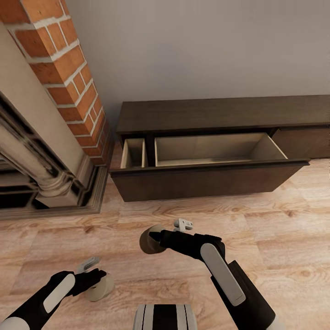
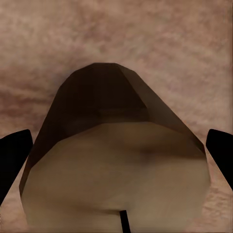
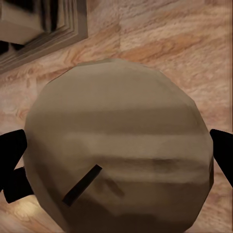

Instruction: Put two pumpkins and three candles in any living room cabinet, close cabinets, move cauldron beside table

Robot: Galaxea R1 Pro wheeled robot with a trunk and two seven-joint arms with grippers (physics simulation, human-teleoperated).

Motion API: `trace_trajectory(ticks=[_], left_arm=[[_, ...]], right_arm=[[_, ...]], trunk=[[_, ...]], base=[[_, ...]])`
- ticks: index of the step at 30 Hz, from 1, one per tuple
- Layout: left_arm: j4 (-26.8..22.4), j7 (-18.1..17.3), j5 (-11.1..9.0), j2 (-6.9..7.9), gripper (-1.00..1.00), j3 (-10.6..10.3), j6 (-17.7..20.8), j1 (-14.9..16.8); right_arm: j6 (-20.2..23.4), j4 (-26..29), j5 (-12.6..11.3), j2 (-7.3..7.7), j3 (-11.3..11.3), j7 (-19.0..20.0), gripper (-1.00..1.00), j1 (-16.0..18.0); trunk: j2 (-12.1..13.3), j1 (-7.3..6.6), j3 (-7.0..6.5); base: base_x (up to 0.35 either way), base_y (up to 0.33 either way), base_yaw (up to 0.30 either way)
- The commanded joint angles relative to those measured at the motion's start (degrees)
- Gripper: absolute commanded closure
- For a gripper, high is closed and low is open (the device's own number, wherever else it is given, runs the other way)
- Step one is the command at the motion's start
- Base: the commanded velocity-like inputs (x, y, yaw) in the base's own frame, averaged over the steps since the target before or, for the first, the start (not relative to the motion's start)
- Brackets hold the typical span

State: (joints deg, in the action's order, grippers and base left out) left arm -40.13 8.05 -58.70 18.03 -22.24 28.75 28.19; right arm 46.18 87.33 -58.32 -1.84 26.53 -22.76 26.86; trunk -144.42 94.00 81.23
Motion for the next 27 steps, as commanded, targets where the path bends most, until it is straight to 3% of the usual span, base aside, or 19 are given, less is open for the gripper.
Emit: trace_trajectory(ticks=[1,9,27], left_arm=[[-0.12,0.54,-0.67,0.08,1.00,-0.21,0.04,0.03],[-0.12,0.36,-0.80,0.08,1.00,0.31,0.08,0.03],[-0.60,0.36,-1.66,0.17,1.00,0.31,0.73,0.03]], right_arm=[[0.05,0.02,-0.63,-0.01,0.02,-0.59,1.00,0.04],[-0.03,-0.14,-0.62,-0.01,0.01,-0.68,1.00,0.04],[0.11,-2.24,-0.84,-0.07,-0.39,-0.74,1.00,0.04]], trunk=[[-0.02,-0.01,0.04],[-0.02,-0.01,0.04],[0.22,-0.47,-3.95]], base=[[0.000,0.000,0.000],[0.000,0.000,0.000],[0.000,0.000,0.000]])
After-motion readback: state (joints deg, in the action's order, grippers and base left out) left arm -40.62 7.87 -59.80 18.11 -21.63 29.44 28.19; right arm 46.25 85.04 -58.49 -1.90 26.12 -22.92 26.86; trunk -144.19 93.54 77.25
